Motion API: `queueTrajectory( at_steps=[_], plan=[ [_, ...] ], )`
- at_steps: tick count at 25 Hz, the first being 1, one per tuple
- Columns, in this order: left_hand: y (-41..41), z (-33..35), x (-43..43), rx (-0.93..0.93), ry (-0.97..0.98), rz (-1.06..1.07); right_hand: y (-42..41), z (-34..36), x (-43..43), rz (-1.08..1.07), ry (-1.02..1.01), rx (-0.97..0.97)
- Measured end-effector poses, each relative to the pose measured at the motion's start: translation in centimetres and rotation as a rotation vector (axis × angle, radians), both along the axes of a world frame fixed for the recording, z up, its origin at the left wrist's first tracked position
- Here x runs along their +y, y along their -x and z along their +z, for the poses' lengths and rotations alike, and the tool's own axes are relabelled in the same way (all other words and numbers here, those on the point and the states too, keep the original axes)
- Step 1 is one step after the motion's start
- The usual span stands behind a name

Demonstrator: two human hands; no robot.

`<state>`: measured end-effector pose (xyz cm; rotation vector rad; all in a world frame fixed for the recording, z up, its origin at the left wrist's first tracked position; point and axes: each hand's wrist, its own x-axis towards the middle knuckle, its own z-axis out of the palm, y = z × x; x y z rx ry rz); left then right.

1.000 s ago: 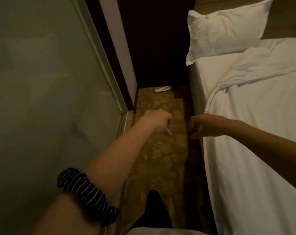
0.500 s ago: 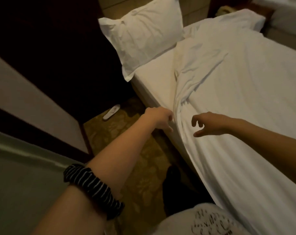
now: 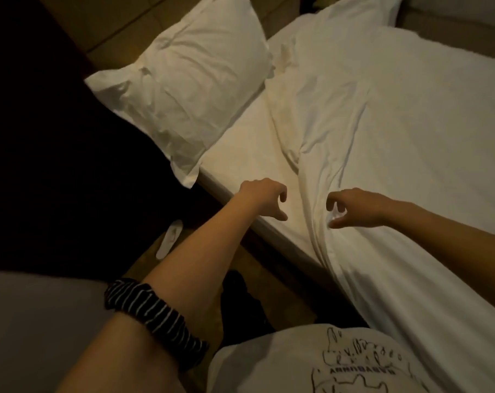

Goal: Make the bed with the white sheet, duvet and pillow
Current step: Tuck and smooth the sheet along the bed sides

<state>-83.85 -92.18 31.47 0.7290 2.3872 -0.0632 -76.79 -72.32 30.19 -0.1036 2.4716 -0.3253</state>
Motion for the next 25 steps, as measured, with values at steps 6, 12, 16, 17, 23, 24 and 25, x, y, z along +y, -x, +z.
queueTrajectory(
  at_steps=[6, 12, 16, 17, 23, 24, 25],
  plan=[
    [15.9, -2.3, -1.2, 0.036, -0.004, -0.288, 8.4, -2.4, -2.9, -0.384, 0.056, -0.02],
    [25.1, -6.1, 4.9, 0.029, 0.019, -0.534, 14.2, -5.0, -0.3, -0.649, 0.077, -0.05],
    [30.5, -10.4, 9.1, 0.053, 0.006, -0.57, 20.0, -9.6, 3.5, -0.684, 0.055, -0.01],
    [31.6, -11.6, 10.0, 0.058, 0.013, -0.575, 21.3, -10.8, 4.3, -0.695, 0.047, -0.001],
    [37.7, -17.9, 15.1, 0.091, -0.052, -0.615, 26.8, -17.8, 7.9, -0.755, -0.062, -0.036],
    [38.5, -19.0, 16.0, 0.123, -0.072, -0.636, 27.4, -18.6, 8.4, -0.756, -0.117, -0.038],
    [39.4, -20.3, 16.8, 0.154, -0.093, -0.656, 28.0, -19.8, 9.0, -0.774, -0.164, -0.041]
  ],
)
